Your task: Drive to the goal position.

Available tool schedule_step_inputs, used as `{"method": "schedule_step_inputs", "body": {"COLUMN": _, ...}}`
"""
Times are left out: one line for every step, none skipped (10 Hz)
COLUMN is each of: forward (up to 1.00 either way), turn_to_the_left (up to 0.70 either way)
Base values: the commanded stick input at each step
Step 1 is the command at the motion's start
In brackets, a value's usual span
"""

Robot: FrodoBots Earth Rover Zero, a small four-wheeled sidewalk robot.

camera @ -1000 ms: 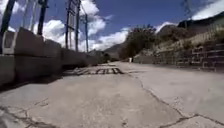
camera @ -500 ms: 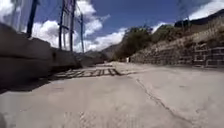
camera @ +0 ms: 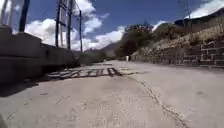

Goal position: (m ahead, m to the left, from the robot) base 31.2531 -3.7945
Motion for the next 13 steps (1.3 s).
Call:
{"method": "schedule_step_inputs", "body": {"forward": 1.00, "turn_to_the_left": -0.01}}
{"method": "schedule_step_inputs", "body": {"forward": 1.00, "turn_to_the_left": -0.01}}
{"method": "schedule_step_inputs", "body": {"forward": 1.00, "turn_to_the_left": 0.08}}
{"method": "schedule_step_inputs", "body": {"forward": 1.00, "turn_to_the_left": 0.26}}
{"method": "schedule_step_inputs", "body": {"forward": 1.00, "turn_to_the_left": -0.01}}
{"method": "schedule_step_inputs", "body": {"forward": 1.00, "turn_to_the_left": -0.01}}
{"method": "schedule_step_inputs", "body": {"forward": 1.00, "turn_to_the_left": -0.01}}
{"method": "schedule_step_inputs", "body": {"forward": 1.00, "turn_to_the_left": -0.01}}
{"method": "schedule_step_inputs", "body": {"forward": 1.00, "turn_to_the_left": -0.01}}
{"method": "schedule_step_inputs", "body": {"forward": 1.00, "turn_to_the_left": -0.01}}
{"method": "schedule_step_inputs", "body": {"forward": 1.00, "turn_to_the_left": -0.01}}
{"method": "schedule_step_inputs", "body": {"forward": 1.00, "turn_to_the_left": -0.01}}
{"method": "schedule_step_inputs", "body": {"forward": 1.00, "turn_to_the_left": -0.01}}
